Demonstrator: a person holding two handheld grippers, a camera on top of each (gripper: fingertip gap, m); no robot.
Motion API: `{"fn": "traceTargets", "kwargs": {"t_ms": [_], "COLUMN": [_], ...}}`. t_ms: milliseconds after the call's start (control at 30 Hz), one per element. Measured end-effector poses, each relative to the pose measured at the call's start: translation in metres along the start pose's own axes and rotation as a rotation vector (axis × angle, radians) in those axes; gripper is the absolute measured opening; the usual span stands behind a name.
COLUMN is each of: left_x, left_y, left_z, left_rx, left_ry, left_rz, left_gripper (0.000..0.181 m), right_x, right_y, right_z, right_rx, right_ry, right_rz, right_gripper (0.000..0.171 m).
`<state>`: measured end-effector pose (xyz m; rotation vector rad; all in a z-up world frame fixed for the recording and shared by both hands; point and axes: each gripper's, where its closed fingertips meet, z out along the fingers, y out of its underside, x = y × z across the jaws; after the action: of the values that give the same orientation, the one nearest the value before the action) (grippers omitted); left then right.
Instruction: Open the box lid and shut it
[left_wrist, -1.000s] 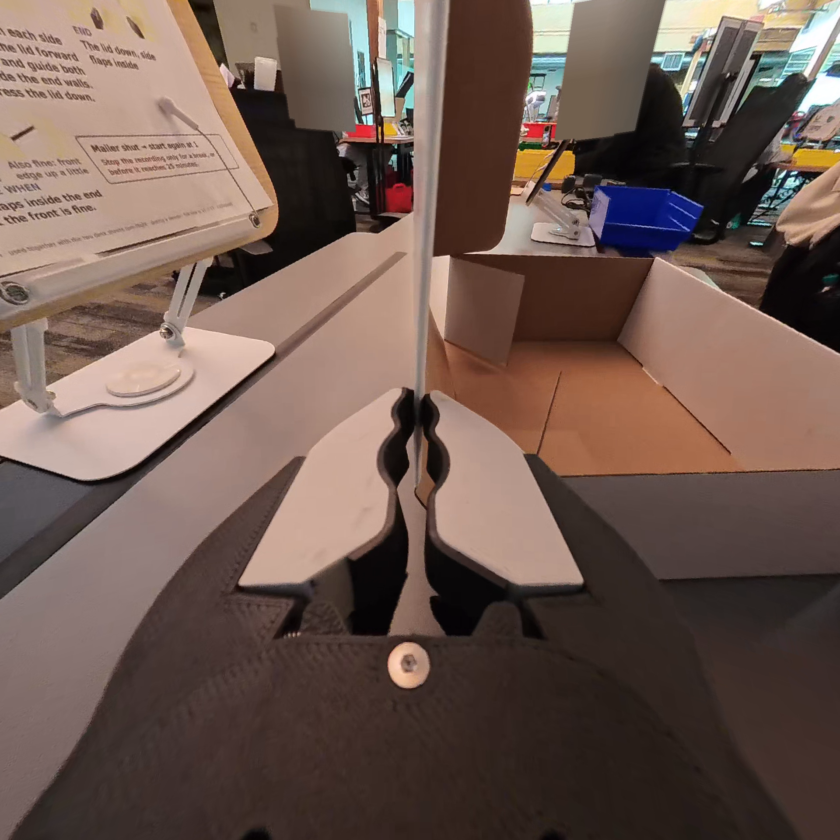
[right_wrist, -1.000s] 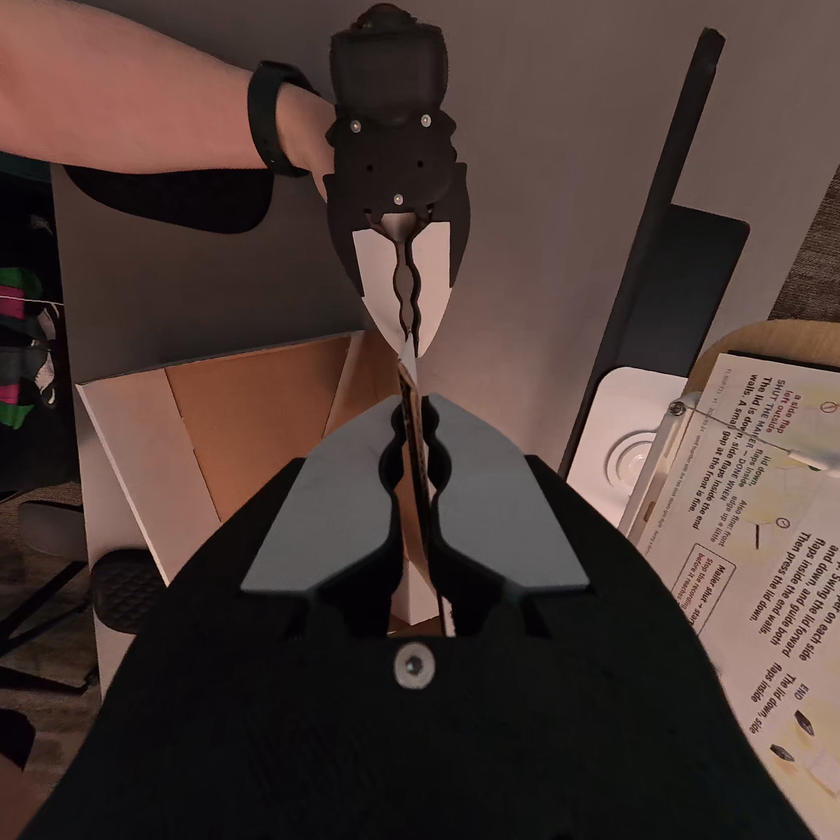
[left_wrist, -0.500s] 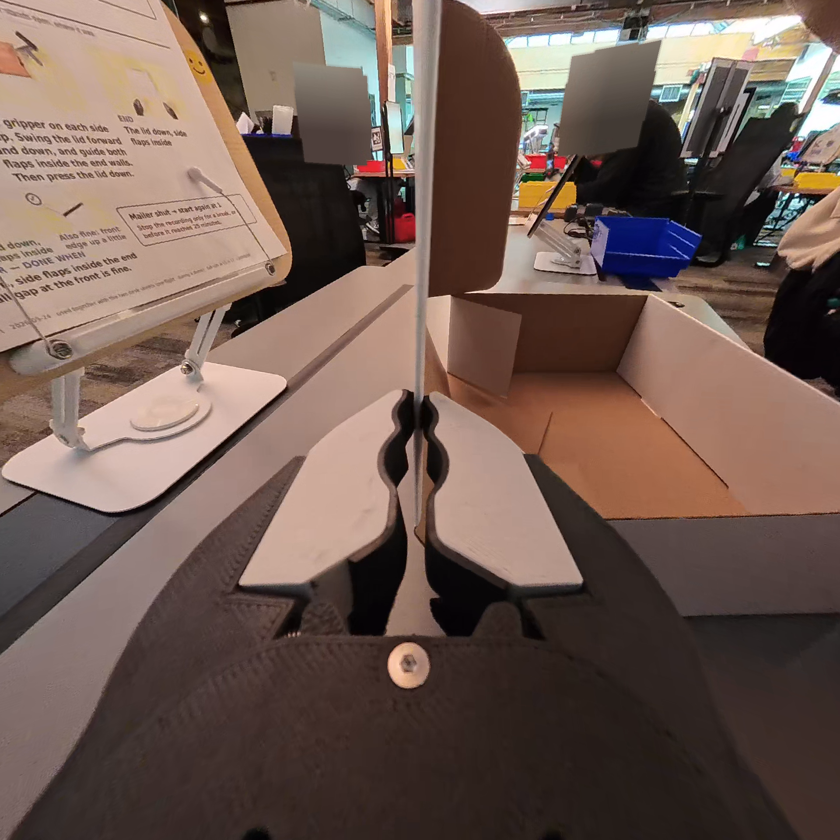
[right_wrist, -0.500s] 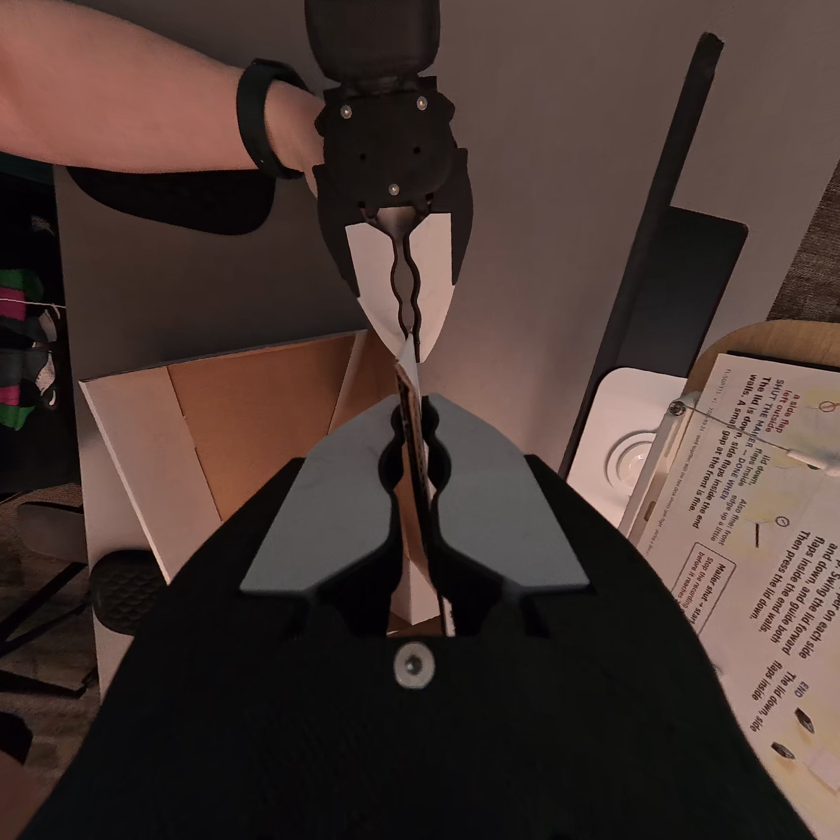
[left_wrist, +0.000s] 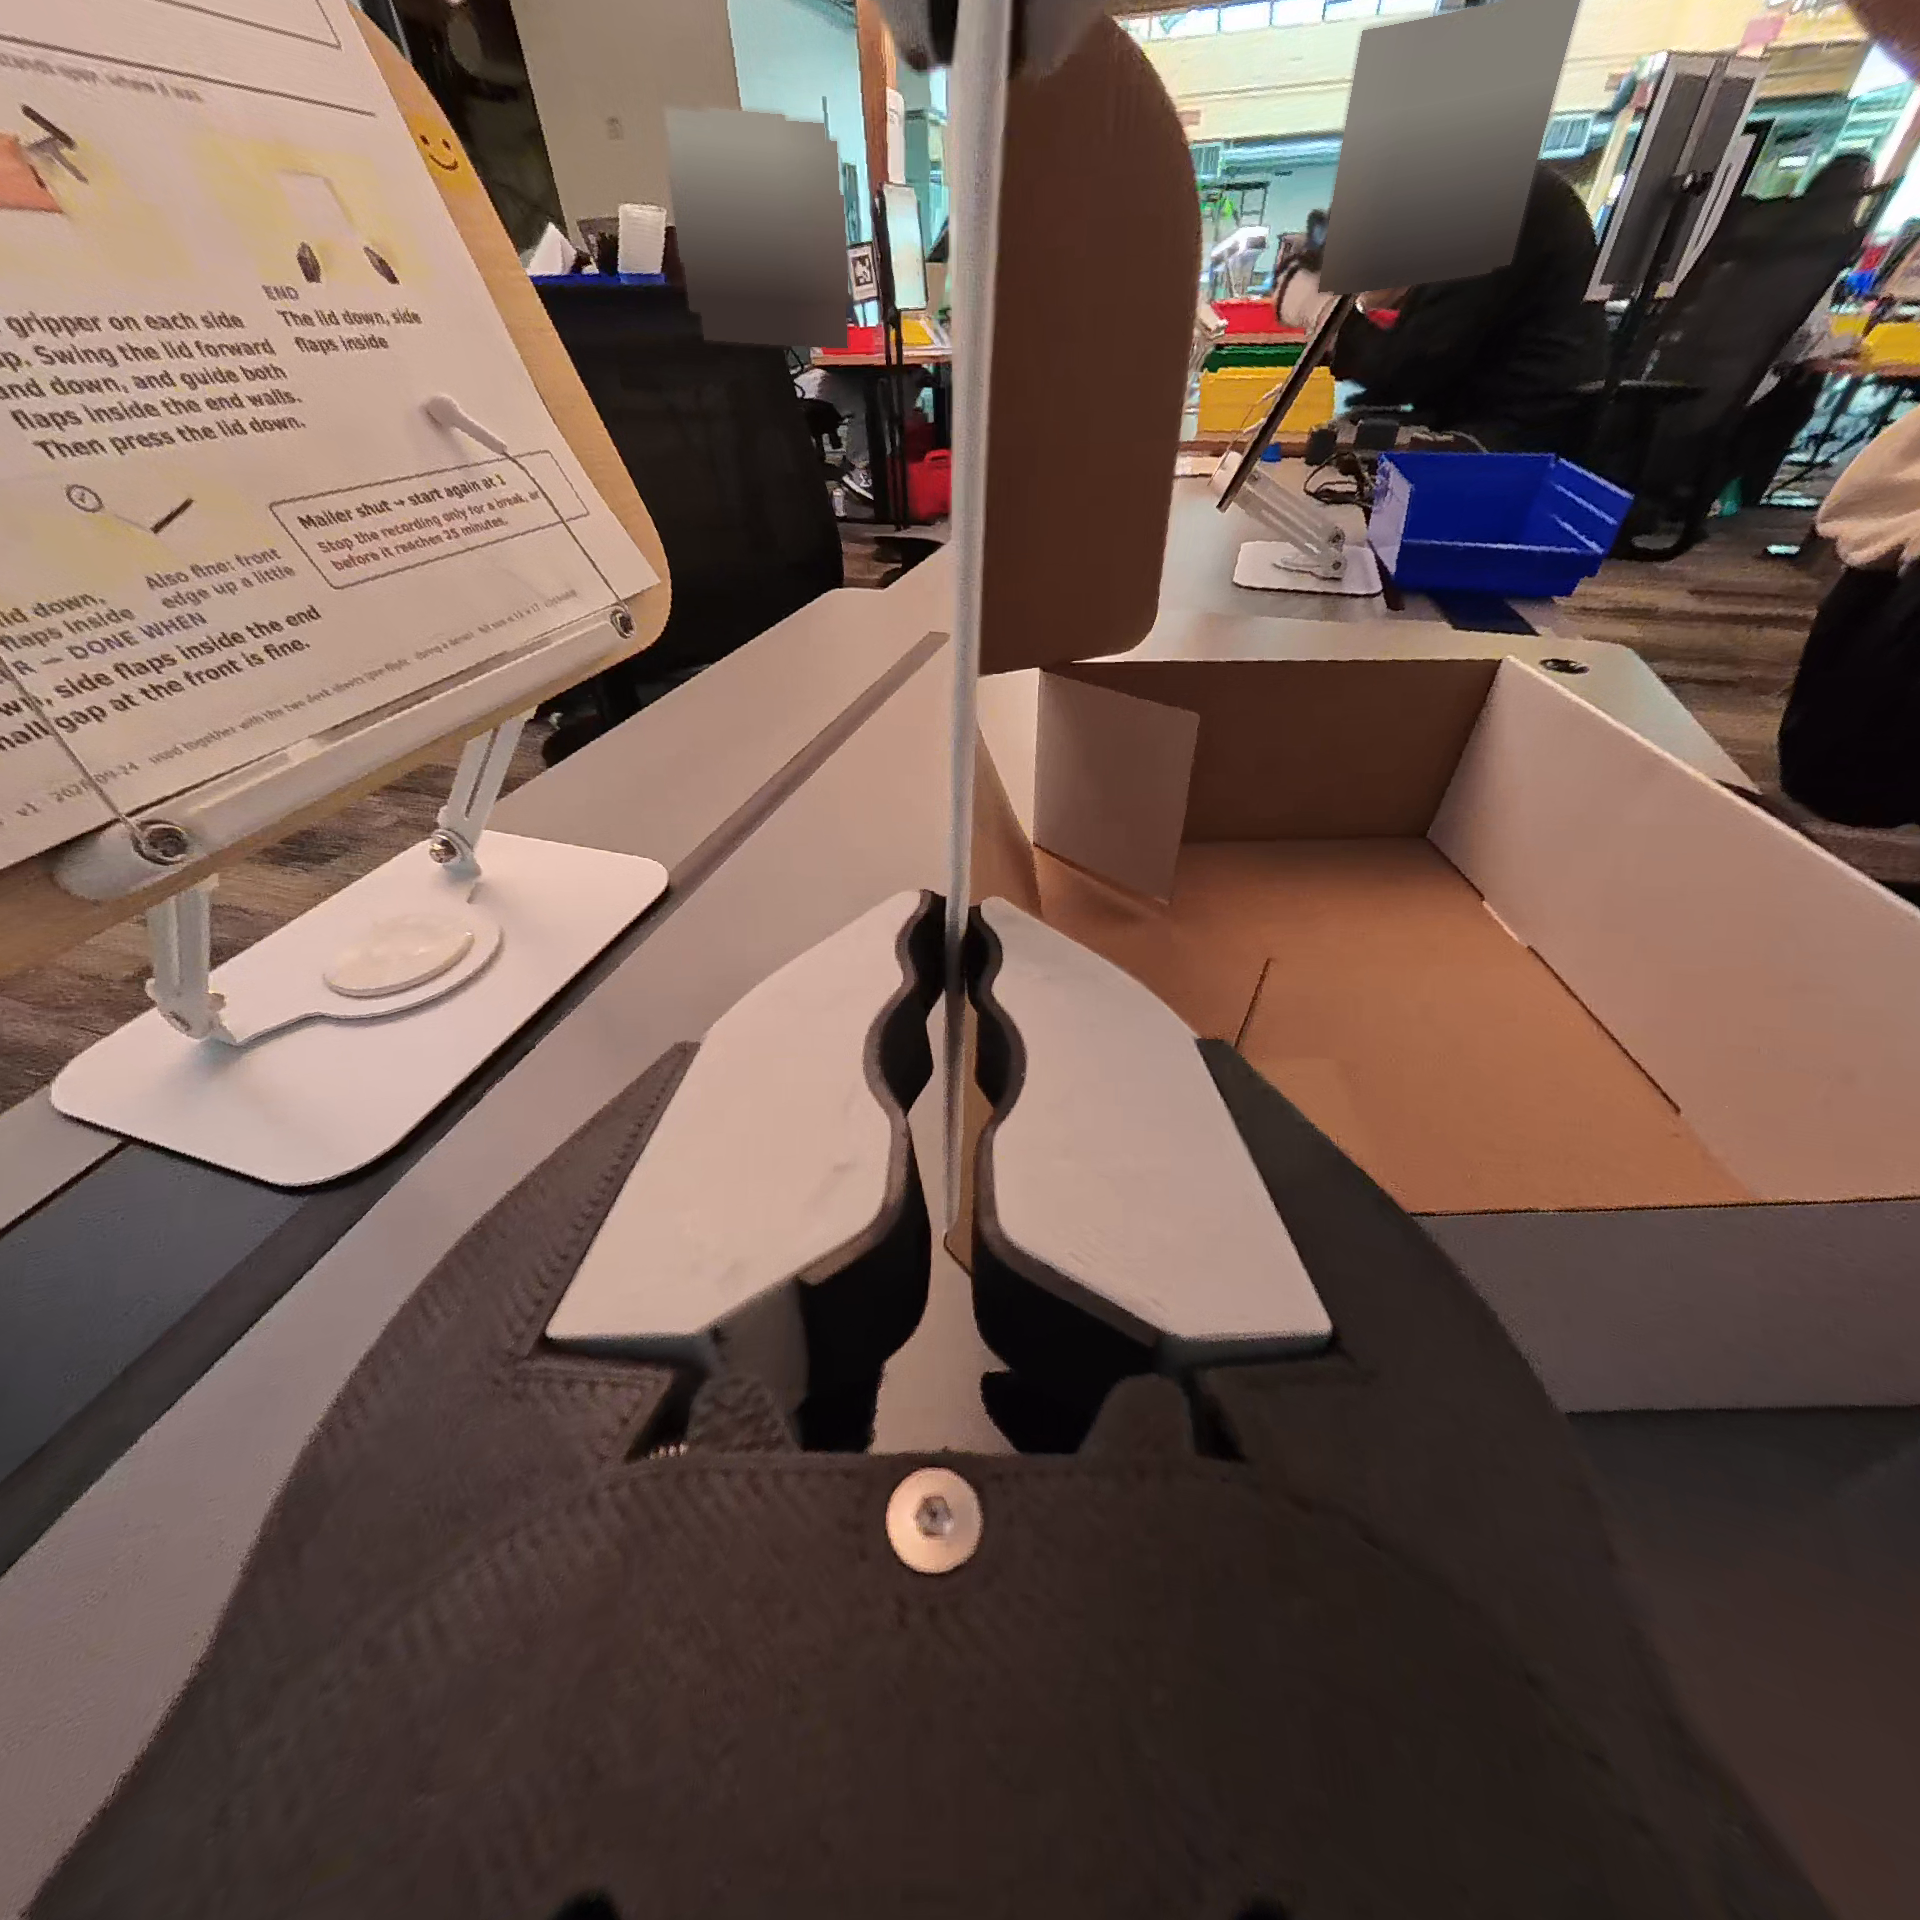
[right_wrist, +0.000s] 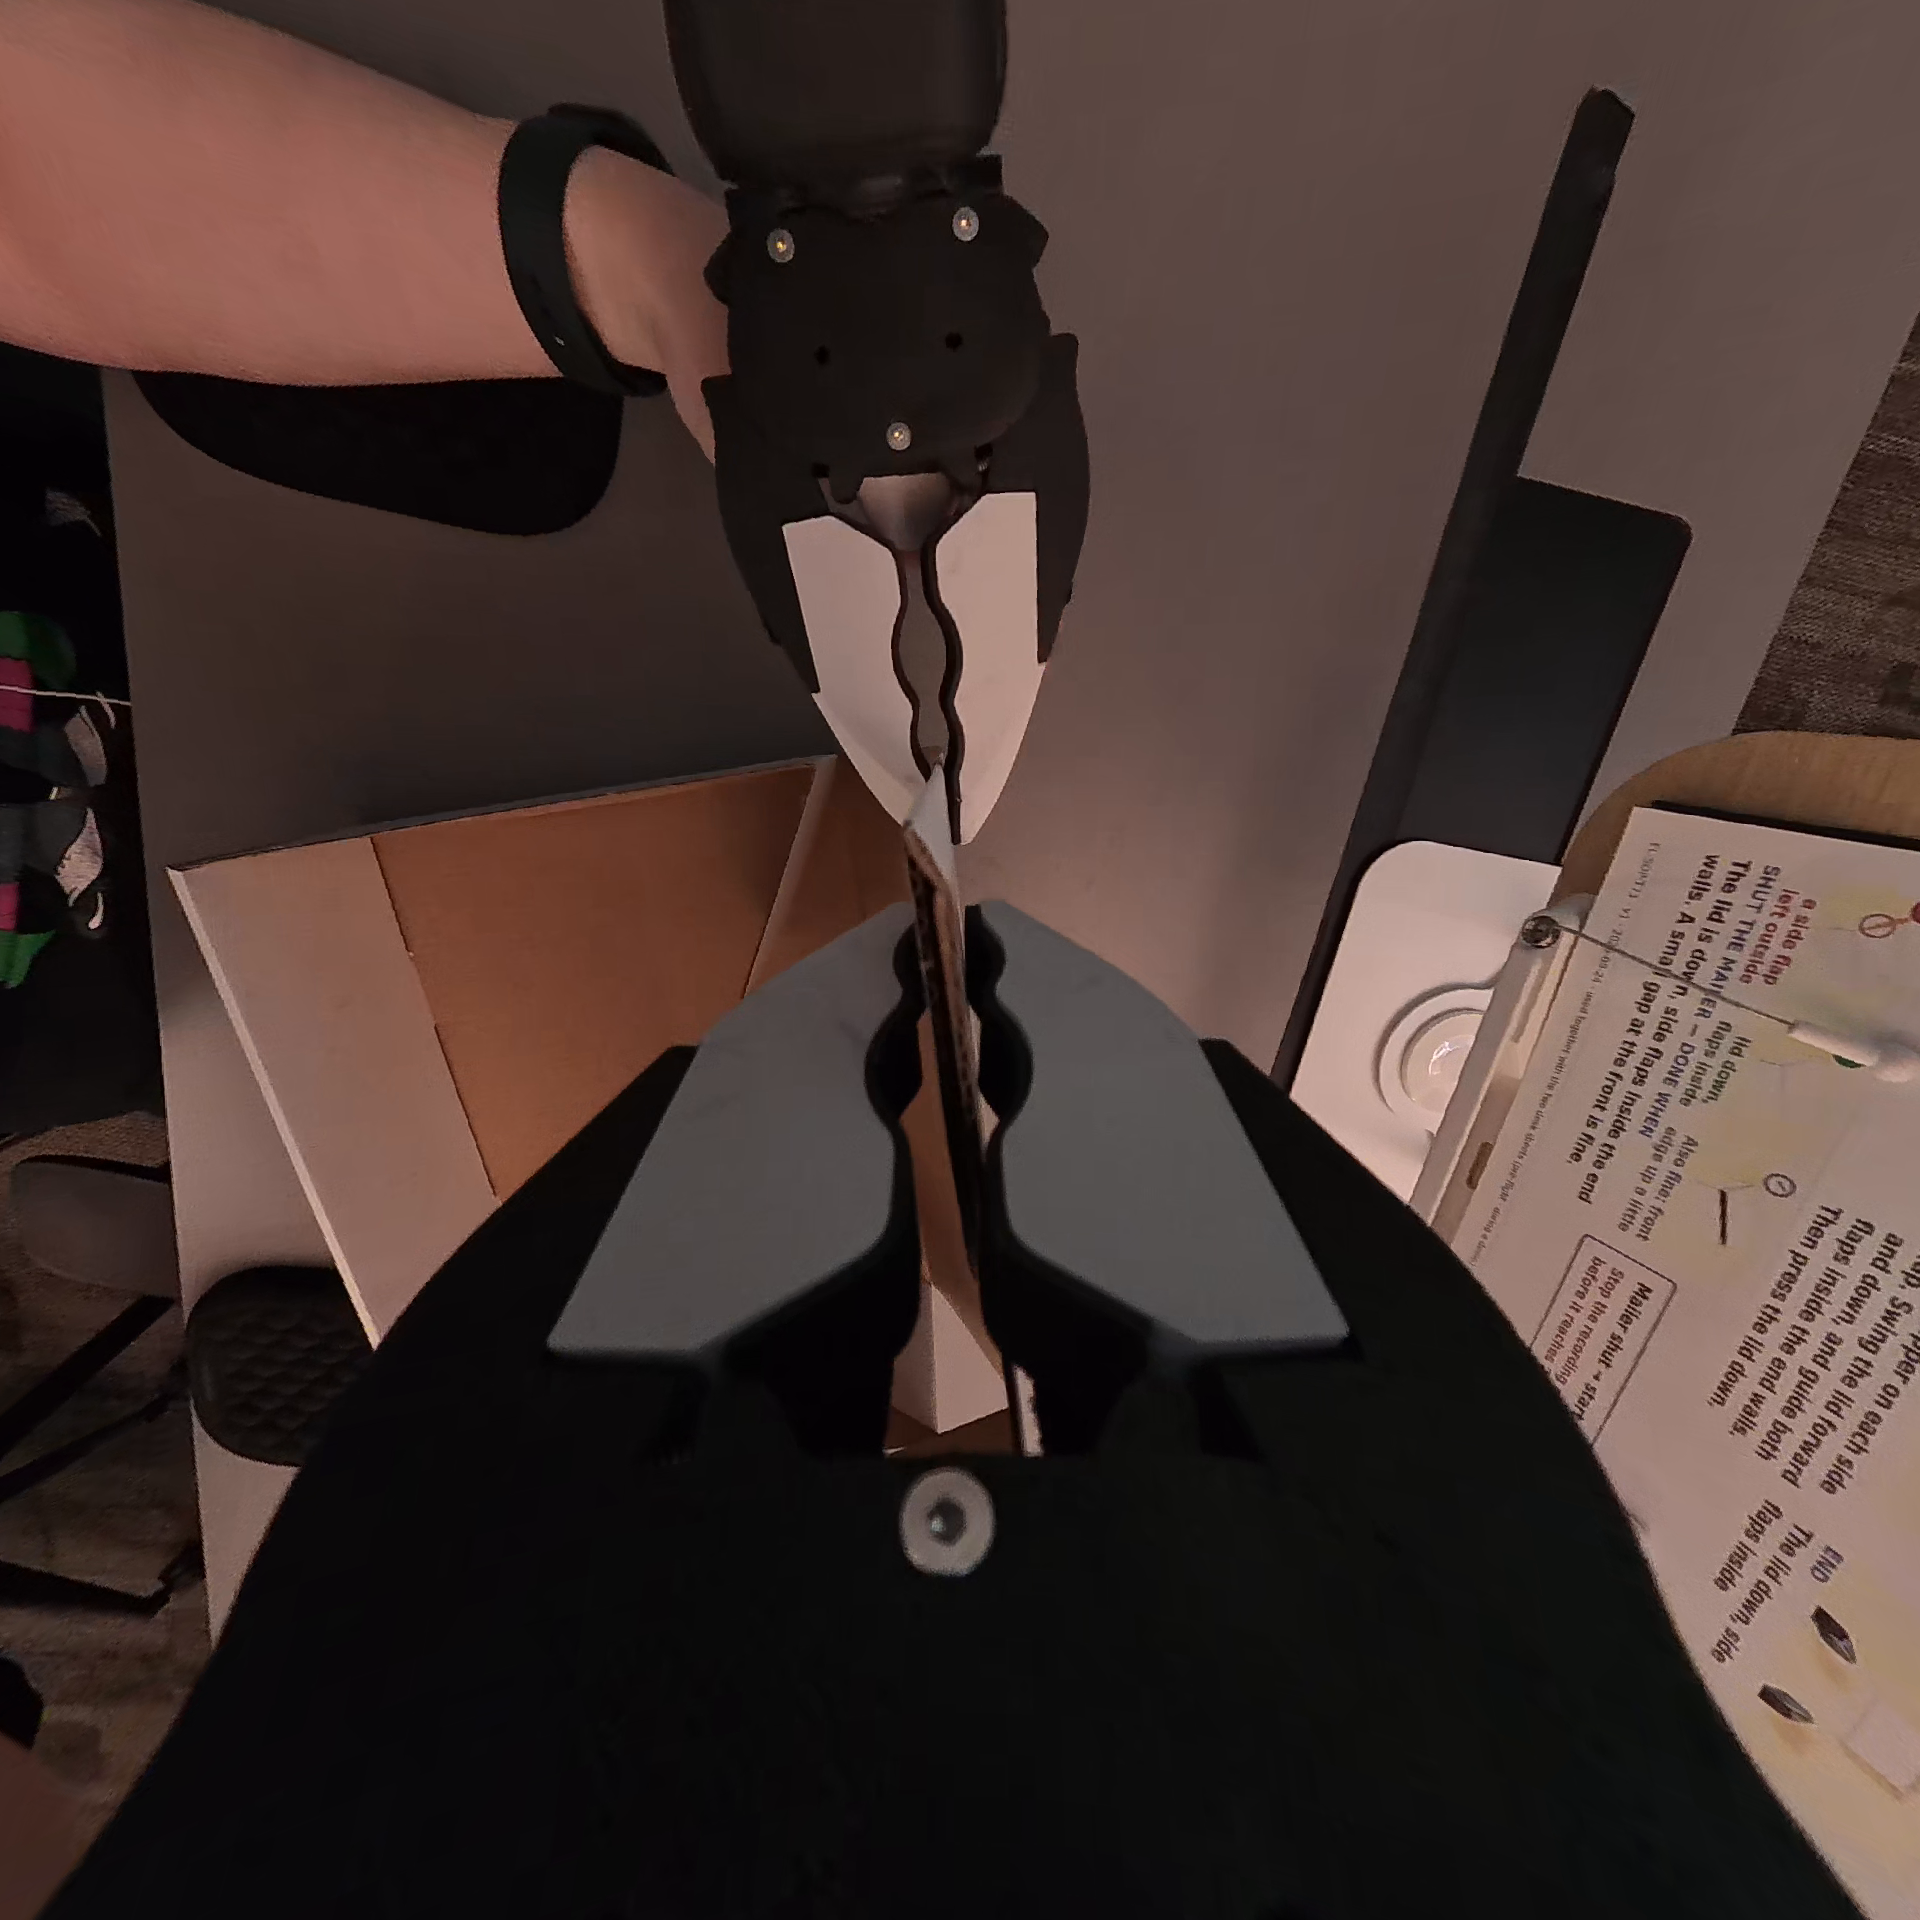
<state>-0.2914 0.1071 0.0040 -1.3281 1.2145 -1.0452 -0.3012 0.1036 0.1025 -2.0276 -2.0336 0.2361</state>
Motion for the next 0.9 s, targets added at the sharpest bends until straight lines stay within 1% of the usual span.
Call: {"fn": "traceTargets", "kwargs": {"t_ms": [133, 200, 267, 300, 333, 367, 400, 533, 667, 733, 800, 900], "left_x": [0.001, -0.001, -0.005, -0.003, 0.000, -0.001, 0.000, 0.002, -0.003, -0.004, 0.001, 0.004], "left_y": [-0.002, -0.006, -0.019, -0.023, -0.024, -0.023, -0.022, -0.022, -0.026, -0.039, -0.054, -0.053], "left_z": [-0.001, 0.000, -0.002, -0.005, -0.006, -0.006, -0.007, -0.009, -0.009, -0.012, -0.017, -0.016], "left_rx": [0.024, 0.046, 0.104, 0.109, 0.098, 0.083, 0.074, 0.063, 0.056, 0.114, 0.169, 0.143], "left_ry": [-0.001, -0.007, -0.023, -0.005, 0.005, -0.015, -0.026, 0.008, -0.037, -0.053, -0.031, -0.033], "left_rz": [0.008, -0.051, -0.117, -0.117, -0.089, -0.051, -0.020, -0.030, -0.042, -0.064, -0.070, -0.009], "left_gripper": [0.003, 0.003, 0.019, 0.015, 0.004, 0.003, 0.003, 0.003, 0.003, 0.014, 0.004, 0.003], "right_x": [0.000, 0.001, 0.000, 0.001, 0.001, 0.001, 0.000, -0.001, 0.002, -0.001, -0.001, -0.004], "right_y": [-0.001, 0.001, 0.001, 0.001, 0.000, 0.000, 0.000, -0.003, -0.003, -0.002, -0.003, -0.002], "right_z": [-0.001, -0.002, -0.001, -0.001, -0.001, 0.000, 0.000, 0.001, -0.001, -0.001, -0.002, -0.003], "right_rx": [-0.002, -0.002, 0.004, 0.006, 0.011, 0.011, 0.008, 0.008, 0.006, 0.009, 0.014, 0.016], "right_ry": [0.006, 0.004, -0.002, 0.005, 0.004, 0.008, 0.000, -0.004, 0.010, -0.003, 0.009, -0.009], "right_rz": [-0.006, 0.001, 0.008, 0.004, 0.000, -0.004, -0.004, -0.004, 0.001, 0.000, -0.010, -0.008], "right_gripper": [0.006, 0.006, 0.008, 0.008, 0.007, 0.006, 0.006, 0.006, 0.006, 0.007, 0.006, 0.005]}}
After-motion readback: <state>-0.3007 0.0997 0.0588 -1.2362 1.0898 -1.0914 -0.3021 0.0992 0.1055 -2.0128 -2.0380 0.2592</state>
